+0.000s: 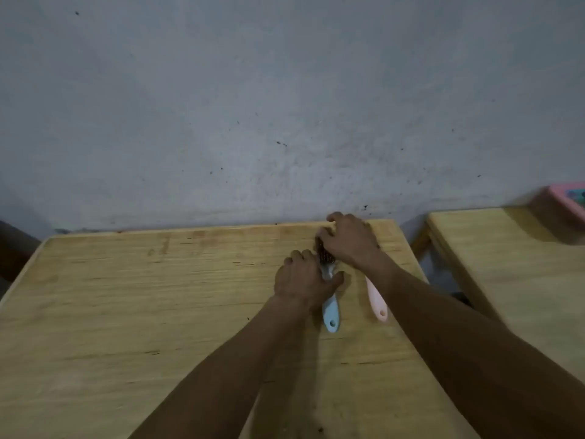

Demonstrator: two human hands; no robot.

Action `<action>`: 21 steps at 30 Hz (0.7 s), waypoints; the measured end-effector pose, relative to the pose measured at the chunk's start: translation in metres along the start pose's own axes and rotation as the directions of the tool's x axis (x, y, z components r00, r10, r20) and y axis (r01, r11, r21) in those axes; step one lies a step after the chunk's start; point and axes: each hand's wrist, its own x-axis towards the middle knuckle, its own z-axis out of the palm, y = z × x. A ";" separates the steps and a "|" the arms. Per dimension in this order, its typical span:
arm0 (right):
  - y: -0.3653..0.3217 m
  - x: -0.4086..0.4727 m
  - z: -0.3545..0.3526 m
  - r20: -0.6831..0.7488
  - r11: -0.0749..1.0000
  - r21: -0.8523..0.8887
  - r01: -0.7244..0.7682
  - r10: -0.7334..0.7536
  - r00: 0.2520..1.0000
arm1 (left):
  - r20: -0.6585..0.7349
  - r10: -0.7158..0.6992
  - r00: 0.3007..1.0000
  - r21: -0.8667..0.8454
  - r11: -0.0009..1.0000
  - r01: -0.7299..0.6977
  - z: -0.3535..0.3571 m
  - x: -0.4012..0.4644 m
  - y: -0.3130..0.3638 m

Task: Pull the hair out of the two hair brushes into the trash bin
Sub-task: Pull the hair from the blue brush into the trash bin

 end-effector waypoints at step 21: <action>-0.052 -0.045 0.035 -0.030 0.764 0.644 0.045 -0.033 0.999 | 0.077 -0.146 0.986 -0.730 0.665 0.155 -0.038 -0.057 -0.087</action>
